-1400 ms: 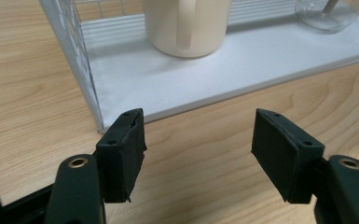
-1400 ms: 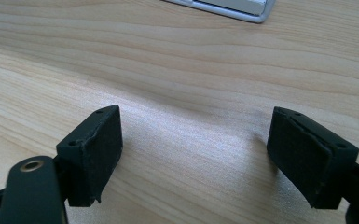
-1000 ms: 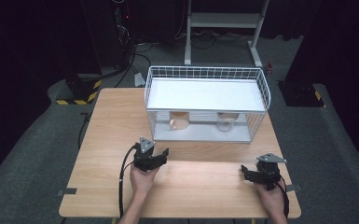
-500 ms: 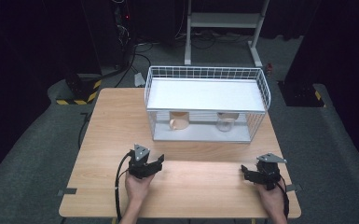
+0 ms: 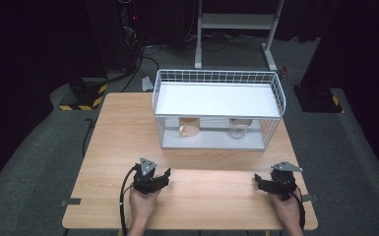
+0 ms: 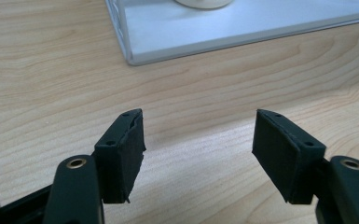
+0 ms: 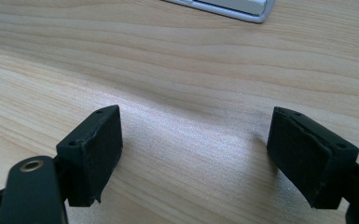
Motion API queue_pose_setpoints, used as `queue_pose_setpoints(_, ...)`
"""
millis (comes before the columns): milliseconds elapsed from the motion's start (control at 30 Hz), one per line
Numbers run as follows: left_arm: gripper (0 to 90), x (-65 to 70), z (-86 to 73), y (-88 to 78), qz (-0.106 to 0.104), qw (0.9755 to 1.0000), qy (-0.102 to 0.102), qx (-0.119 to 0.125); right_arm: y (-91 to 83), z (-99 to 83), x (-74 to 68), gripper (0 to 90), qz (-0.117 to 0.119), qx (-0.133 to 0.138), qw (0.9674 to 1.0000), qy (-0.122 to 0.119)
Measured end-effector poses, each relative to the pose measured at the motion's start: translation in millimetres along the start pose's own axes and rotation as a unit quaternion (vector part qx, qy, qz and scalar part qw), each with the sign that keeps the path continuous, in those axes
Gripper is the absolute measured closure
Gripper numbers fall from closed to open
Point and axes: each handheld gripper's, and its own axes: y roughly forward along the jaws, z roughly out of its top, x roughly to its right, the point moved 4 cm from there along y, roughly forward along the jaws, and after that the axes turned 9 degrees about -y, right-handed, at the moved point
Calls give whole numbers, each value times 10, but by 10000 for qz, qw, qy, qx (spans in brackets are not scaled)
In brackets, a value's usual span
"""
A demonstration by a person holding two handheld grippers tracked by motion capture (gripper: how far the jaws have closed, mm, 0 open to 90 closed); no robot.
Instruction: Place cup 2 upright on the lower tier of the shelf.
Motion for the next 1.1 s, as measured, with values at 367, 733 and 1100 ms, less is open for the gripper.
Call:
queue_pose_setpoints(367,332,-2,-115,12,149,9995,144,-231,0,0,0,181,-1,2,10000,-3)
queue_pose_setpoints(733,329,-2,-196,59,343,9984,282,-340,0,0,0,181,-1,-1,10000,-1)
queue_pose_setpoints(1100,306,-46,-217,107,371,9981,138,-465,1,0,1,182,-6,3,10000,0)
